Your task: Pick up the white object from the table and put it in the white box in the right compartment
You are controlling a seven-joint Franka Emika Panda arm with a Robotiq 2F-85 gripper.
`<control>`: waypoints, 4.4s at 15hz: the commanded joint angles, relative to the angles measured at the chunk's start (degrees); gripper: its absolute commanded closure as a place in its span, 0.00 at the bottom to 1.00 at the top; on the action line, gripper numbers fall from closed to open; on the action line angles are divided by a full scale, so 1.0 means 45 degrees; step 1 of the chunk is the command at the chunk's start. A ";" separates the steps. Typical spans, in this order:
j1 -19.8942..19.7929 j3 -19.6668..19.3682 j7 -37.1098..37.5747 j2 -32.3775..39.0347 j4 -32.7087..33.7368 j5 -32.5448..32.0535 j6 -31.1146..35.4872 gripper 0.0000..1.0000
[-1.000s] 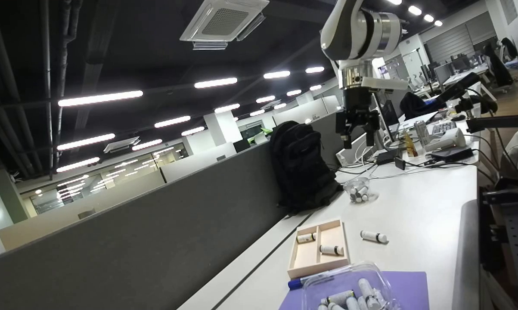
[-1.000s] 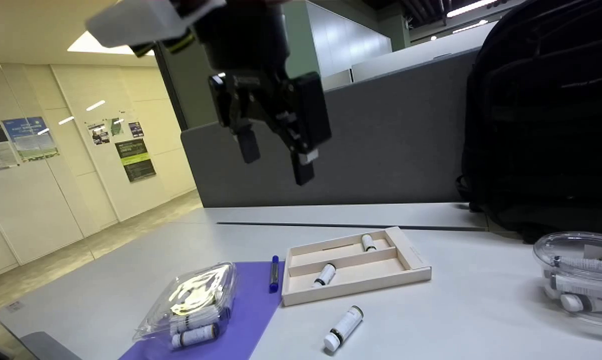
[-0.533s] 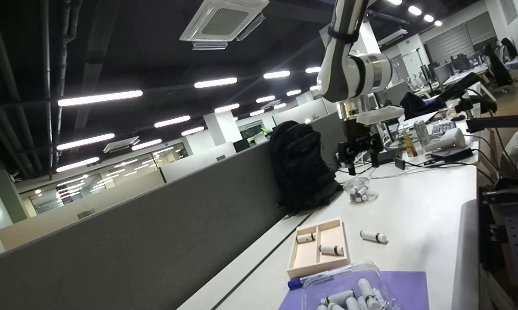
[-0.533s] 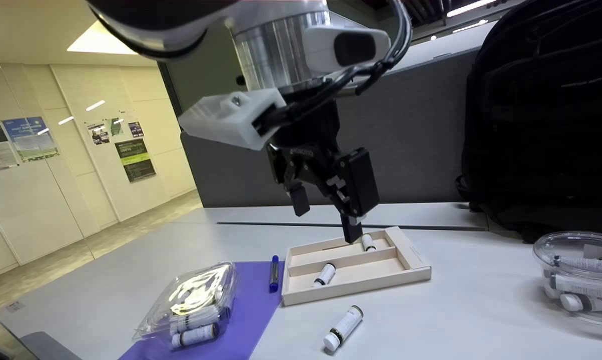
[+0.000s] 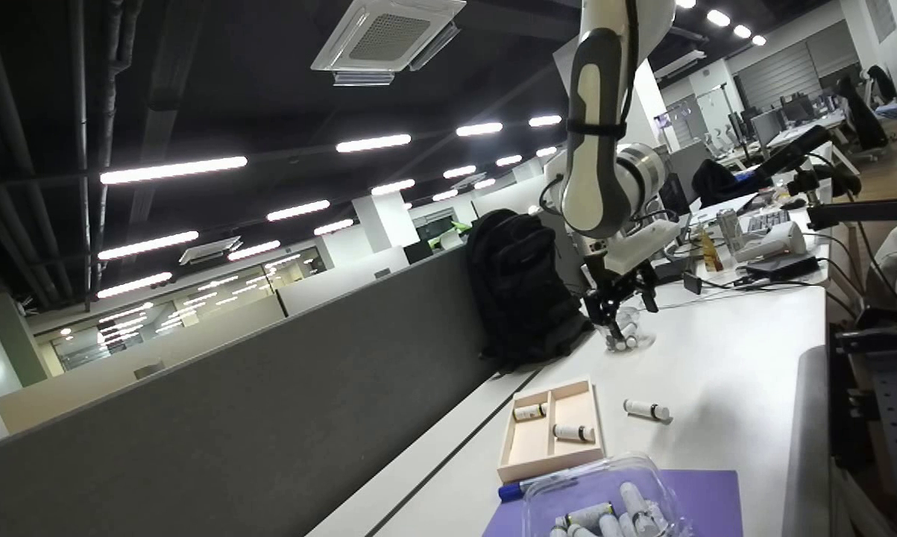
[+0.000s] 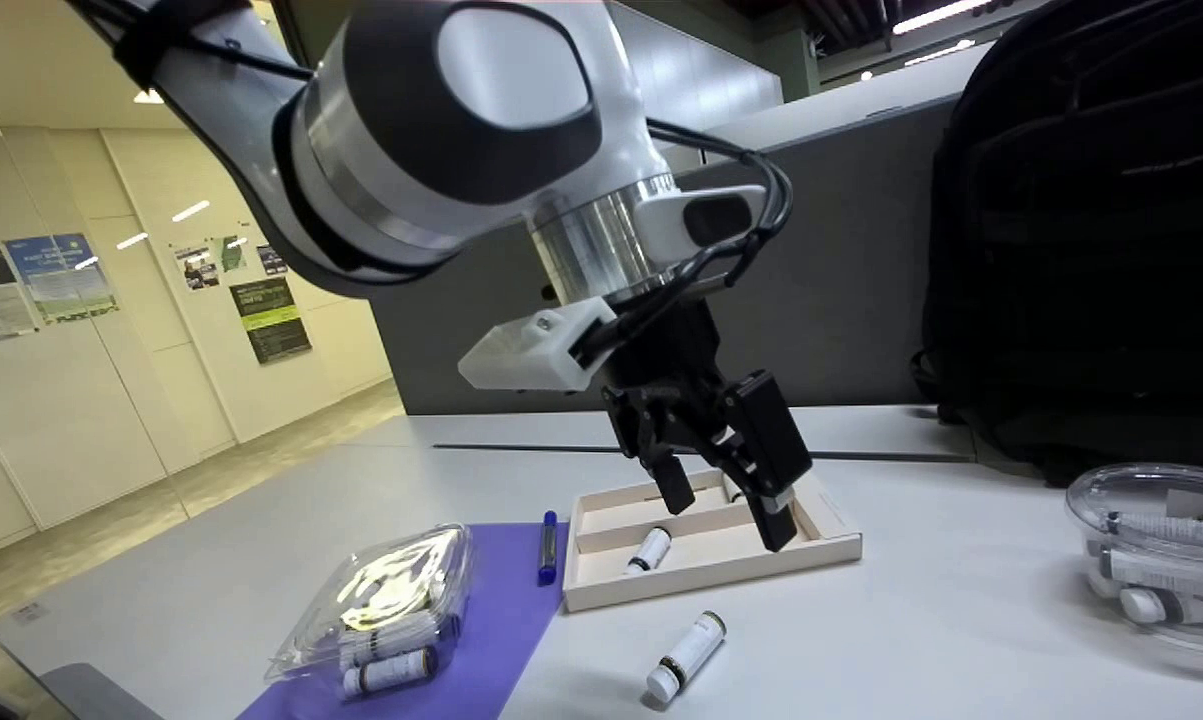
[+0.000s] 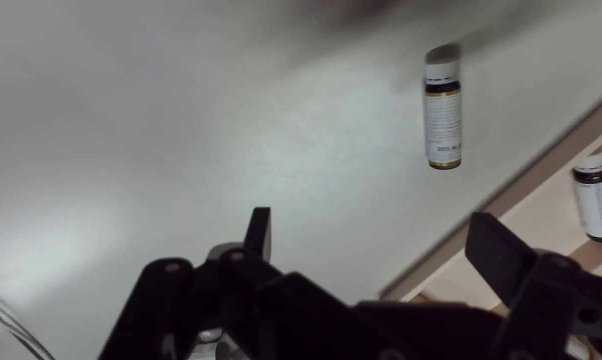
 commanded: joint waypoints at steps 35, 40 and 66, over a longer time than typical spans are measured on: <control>-0.1216 0.2546 -0.5751 0.4612 0.2647 0.3262 -0.0865 0.40; -0.1126 0.2441 -0.5834 0.4778 0.2885 0.3113 -0.0834 0.75; 0.1260 0.2490 -0.1630 0.3562 0.3740 0.4509 -0.0871 0.93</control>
